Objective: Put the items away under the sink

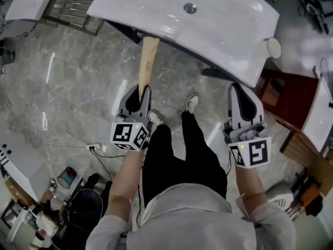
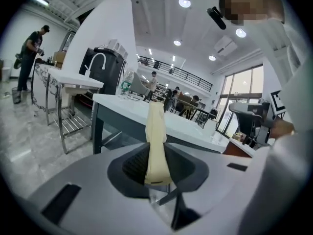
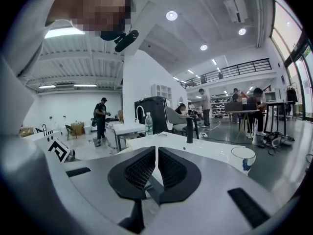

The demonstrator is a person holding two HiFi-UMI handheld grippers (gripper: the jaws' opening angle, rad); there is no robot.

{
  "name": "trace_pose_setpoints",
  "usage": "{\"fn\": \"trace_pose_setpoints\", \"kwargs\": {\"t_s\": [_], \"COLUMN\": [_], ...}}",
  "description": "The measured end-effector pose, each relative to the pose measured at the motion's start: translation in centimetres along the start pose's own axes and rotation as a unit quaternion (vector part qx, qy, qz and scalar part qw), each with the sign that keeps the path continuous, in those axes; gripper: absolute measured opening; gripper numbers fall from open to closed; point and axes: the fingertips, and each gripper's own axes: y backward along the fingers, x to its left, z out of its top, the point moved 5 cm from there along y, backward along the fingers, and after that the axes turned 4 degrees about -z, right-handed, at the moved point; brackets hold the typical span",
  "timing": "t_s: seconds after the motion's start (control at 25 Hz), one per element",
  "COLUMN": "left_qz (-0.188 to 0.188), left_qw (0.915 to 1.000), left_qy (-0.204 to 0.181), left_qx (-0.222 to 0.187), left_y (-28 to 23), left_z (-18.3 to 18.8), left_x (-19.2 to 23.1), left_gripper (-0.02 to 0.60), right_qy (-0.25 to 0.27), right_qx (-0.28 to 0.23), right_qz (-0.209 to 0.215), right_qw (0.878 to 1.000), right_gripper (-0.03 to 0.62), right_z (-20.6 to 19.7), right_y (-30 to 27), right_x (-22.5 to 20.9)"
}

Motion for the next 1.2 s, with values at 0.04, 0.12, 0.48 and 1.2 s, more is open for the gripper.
{"fn": "trace_pose_setpoints", "kwargs": {"t_s": [0.04, 0.12, 0.48, 1.2], "left_qz": [0.002, 0.005, 0.016, 0.021], "left_qw": [1.0, 1.0, 0.9995, 0.9975], "left_qy": [0.006, 0.003, -0.013, -0.039], "left_qx": [-0.001, -0.001, 0.023, 0.055], "left_y": [-0.4, -0.9, -1.6, -5.7], "left_z": [-0.5, -1.3, -6.1, -15.1], "left_x": [0.7, 1.5, 5.0, 8.7], "left_gripper": [0.083, 0.083, 0.083, 0.083], "right_qy": [0.002, 0.004, 0.011, 0.055], "right_qx": [0.004, 0.01, 0.033, 0.043], "right_qz": [0.001, 0.0, 0.02, 0.044], "right_qw": [1.0, 1.0, 0.999, 0.997], "right_gripper": [0.041, 0.042, 0.041, 0.041], "right_z": [-0.8, -2.1, -6.1, -13.1], "right_y": [-0.4, -0.7, -2.2, -5.3], "right_x": [0.2, 0.7, 2.7, 4.3]}}
